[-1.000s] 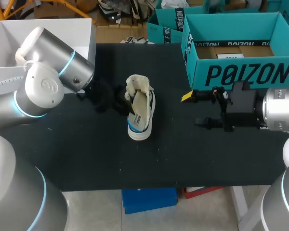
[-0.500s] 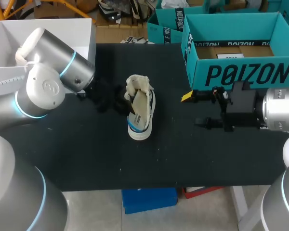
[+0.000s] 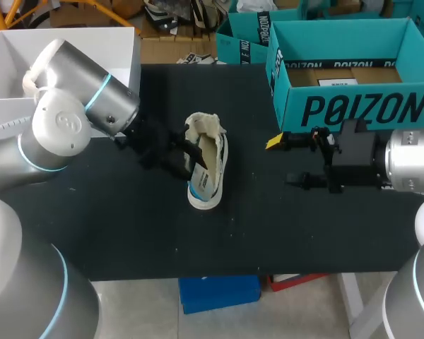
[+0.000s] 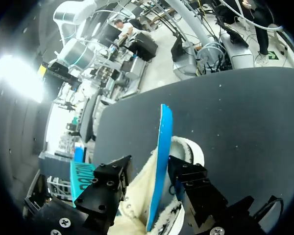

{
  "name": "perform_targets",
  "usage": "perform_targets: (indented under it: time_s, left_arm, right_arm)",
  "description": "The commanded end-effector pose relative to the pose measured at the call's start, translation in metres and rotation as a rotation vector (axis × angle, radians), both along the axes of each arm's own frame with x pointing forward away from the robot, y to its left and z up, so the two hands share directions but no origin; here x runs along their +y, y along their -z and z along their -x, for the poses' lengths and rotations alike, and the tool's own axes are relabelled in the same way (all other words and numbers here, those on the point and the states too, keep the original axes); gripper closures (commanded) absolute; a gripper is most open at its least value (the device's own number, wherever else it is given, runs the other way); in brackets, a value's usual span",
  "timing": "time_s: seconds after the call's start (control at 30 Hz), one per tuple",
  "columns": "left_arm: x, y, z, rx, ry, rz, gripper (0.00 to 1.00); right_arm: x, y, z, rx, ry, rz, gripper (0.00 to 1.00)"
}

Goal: Take the shoe out of the shoebox, open the shoe tongue, remove and reinsert the insole, then place the shoe into the shoebox

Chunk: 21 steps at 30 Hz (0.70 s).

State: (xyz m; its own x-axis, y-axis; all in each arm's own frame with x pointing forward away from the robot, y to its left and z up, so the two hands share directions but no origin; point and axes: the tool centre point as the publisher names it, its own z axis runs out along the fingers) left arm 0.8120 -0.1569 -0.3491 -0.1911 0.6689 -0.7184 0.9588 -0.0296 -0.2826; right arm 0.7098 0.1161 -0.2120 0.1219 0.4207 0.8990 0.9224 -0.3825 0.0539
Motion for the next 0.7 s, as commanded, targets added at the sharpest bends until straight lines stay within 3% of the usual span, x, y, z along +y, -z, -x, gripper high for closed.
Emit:
perform_targets:
  time_s: [0.03,0.07,0.1,0.7]
  left_arm:
    - [-0.003,0.004,0.005,0.013,0.036,-0.023,0.69]
    - [-0.004,0.005,0.007,0.016,0.047,-0.030,0.90]
    - [-0.004,0.006,0.008,0.020,0.058,-0.037,1.00]
    - [-0.003,0.002,0.016,0.030,0.066,-0.026,1.00]
  right_arm:
    - [0.000,0.000,-0.001,0.001,-0.001,0.000,0.00]
    - [0.000,0.000,-0.001,0.001,-0.001,0.000,0.00]
    - [0.000,0.000,-0.001,0.001,-0.001,0.000,0.00]
    - [0.000,0.000,-0.001,0.001,-0.001,0.000,0.00]
